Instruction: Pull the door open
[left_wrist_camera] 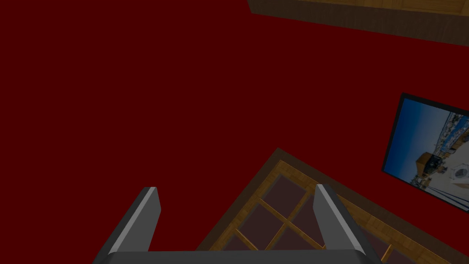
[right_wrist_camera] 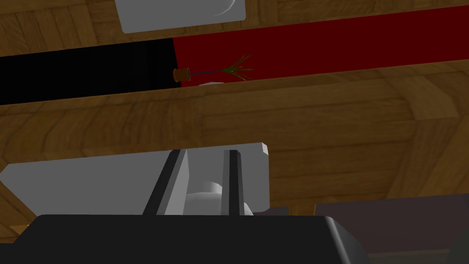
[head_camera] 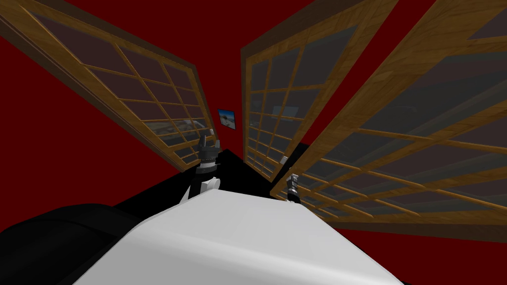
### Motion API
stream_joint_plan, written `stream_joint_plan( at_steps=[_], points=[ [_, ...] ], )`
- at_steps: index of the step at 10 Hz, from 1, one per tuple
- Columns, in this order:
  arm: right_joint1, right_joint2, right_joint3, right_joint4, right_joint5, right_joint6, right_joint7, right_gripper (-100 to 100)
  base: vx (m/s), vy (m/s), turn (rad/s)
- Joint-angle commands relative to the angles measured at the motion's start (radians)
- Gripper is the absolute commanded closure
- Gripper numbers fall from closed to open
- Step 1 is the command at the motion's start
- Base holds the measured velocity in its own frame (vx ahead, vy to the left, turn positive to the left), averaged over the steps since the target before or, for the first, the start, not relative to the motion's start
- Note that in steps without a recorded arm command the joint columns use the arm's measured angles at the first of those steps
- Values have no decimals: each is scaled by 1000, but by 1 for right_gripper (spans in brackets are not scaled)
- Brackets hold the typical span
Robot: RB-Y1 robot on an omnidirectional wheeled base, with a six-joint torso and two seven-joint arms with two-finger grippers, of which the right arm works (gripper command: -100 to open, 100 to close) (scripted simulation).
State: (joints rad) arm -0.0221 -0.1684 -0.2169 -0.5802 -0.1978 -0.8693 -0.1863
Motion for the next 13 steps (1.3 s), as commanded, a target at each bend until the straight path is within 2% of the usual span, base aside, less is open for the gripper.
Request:
stream_joint_plan(
  at_steps=[1, 2, 4, 5, 6, 7, 13],
  points=[
    [31, -9, -13, -3, -7, 21, -1, 100, 5, 1, -24],
    [22, -9, -13, 10, -7, 21, -1, 100, 7, 4, -13],
    [27, -9, -13, 6, -7, 16, -1, 100, -3, -3, 4],
    [17, -9, -13, 26, -7, 5, -1, 100, 0, 0, 12],
    [31, -9, -13, -3, -7, 19, -1, 100, 3, 8, -6],
    [22, 3, 2, -33, -3, 7, -30, 100, -40, 9, 84],
    [17, -3, 6, -29, -20, 7, -136, 100, -65, -16, 70]
  ],
)
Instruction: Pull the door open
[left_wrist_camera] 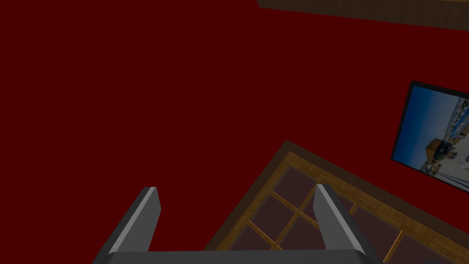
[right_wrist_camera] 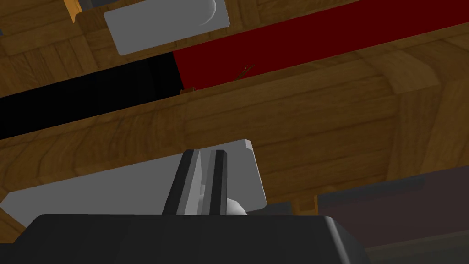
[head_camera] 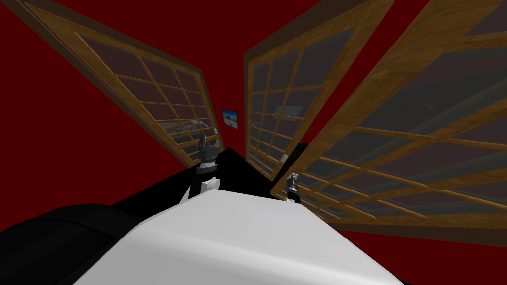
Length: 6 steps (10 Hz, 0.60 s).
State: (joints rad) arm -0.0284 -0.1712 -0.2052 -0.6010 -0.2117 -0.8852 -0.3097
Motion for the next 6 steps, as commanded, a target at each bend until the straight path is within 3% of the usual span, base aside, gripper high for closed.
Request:
stream_joint_plan(
  at_steps=[1, 2, 3, 6],
  points=[
    [22, -2, -4, -7, -10, 23, -40, 100, -69, -18, 86],
    [22, -2, -4, -7, -10, 23, -40, 100, -54, -15, 44],
    [-4, 0, 5, 3, -16, -4, -65, -100, -57, 8, 64],
    [-8, 3, 15, 0, -36, -2, -124, -100, -60, -25, 26]
  ],
)
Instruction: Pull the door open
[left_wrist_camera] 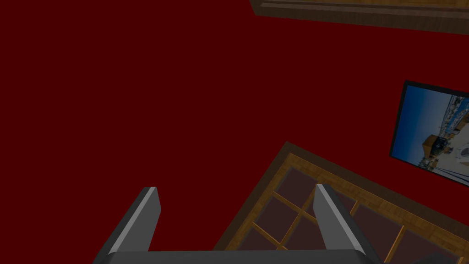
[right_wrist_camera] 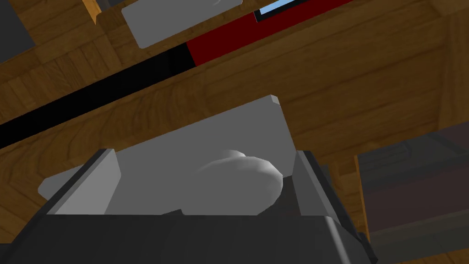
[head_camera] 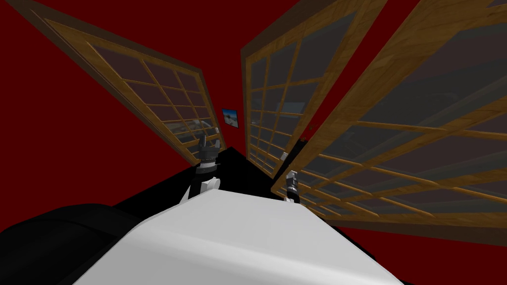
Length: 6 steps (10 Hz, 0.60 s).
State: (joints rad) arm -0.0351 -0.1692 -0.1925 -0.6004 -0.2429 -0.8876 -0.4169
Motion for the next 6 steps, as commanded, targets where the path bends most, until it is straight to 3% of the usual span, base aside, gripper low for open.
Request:
stream_joint_plan(
  at_steps=[1, 6],
  points=[
    [-3, 2, 6, -1, -14, 1, -41, -100, -70, -22, 59],
    [-11, 8, 27, -7, -58, 5, -166, -100, -79, -21, 46]
  ],
)
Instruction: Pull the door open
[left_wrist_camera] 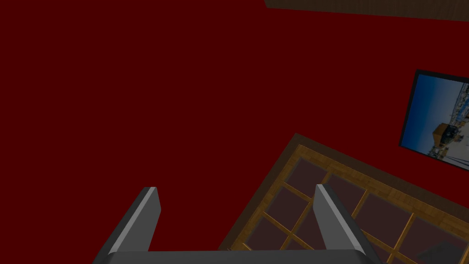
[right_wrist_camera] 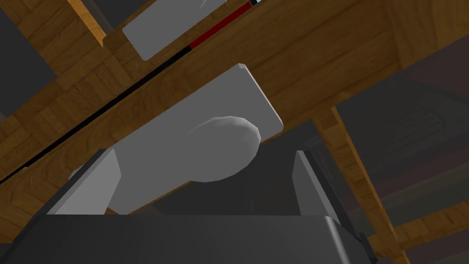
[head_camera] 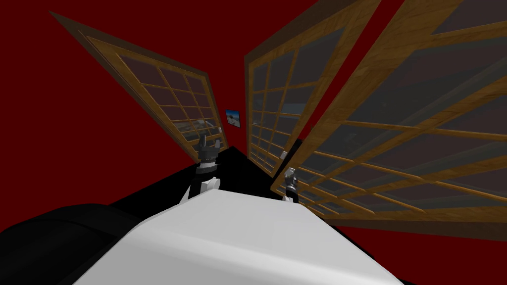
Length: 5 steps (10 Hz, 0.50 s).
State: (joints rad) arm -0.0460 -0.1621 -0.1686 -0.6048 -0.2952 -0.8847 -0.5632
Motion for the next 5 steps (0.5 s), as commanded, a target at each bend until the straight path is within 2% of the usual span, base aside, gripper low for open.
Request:
stream_joint_plan(
  at_steps=[1, 2, 4, 5],
  points=[
    [-3, 3, 9, -5, -19, 3, -50, -100, -76, -31, 84],
    [-3, 3, 9, -5, -19, 3, -57, -100, -59, -25, 20],
    [-8, 6, 21, -9, -46, 5, -121, -100, -66, -15, 56],
    [-8, 6, 21, -9, -46, 5, -132, -100, -53, -17, 30]
  ],
)
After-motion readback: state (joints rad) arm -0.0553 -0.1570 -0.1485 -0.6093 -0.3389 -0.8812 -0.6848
